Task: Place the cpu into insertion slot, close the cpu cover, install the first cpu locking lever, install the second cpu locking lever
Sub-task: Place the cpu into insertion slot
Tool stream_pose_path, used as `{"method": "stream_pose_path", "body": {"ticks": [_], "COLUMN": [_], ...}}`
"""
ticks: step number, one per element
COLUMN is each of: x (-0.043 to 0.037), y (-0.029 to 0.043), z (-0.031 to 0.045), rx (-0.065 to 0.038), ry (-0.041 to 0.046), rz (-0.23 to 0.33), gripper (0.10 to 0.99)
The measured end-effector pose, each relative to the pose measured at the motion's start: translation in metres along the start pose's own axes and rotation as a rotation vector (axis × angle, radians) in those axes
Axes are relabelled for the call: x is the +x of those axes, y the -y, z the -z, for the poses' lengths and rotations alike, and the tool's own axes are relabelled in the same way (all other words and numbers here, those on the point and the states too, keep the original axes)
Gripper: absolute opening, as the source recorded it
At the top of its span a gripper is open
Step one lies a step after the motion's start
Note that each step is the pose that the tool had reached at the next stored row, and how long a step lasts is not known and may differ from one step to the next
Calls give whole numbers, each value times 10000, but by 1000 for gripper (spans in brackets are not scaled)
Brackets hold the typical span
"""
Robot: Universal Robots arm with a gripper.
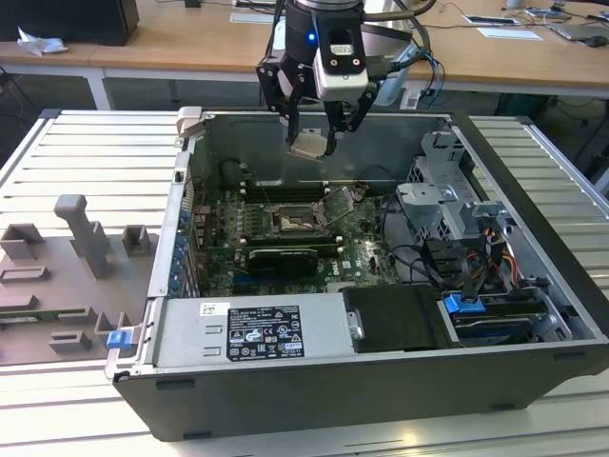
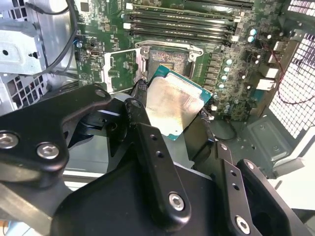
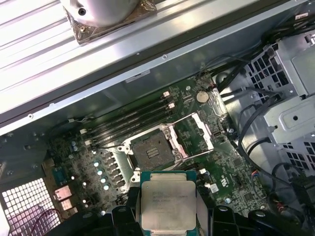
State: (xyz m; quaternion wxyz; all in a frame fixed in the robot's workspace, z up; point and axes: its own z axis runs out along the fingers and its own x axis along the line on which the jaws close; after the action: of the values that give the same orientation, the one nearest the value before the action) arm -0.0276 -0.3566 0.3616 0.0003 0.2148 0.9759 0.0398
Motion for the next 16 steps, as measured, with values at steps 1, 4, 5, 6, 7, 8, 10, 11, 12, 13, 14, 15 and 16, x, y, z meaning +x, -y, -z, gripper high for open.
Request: {"method": "stream_pose_path", "body": {"ticks": [1,4,5,6,7,8,10,11,12,13,14,15,16], "x": [0,0,0,0,0,0,0,0,0,0,0,0,0], "y": [0,0,0,0,0,0,0,0,0,0,0,0,0], "z": [0,-1,-1,-1,-1,-1,-2,-2,-2,-2,-2,-2,-3], "rx": [-1,-5,-5,-6,-6,-6,-7,-7,-8,-8,-9,-9,-9], "ry": [5,18,20,21,23,24,27,28,30,32,35,36,38], "rz": [-62,-230,-265,-285,-299,-313,-347,-363,-391,-422,-451,-468,-484], "gripper": [541,541,541,541,541,541,541,541,541,541,541,541,541]}}
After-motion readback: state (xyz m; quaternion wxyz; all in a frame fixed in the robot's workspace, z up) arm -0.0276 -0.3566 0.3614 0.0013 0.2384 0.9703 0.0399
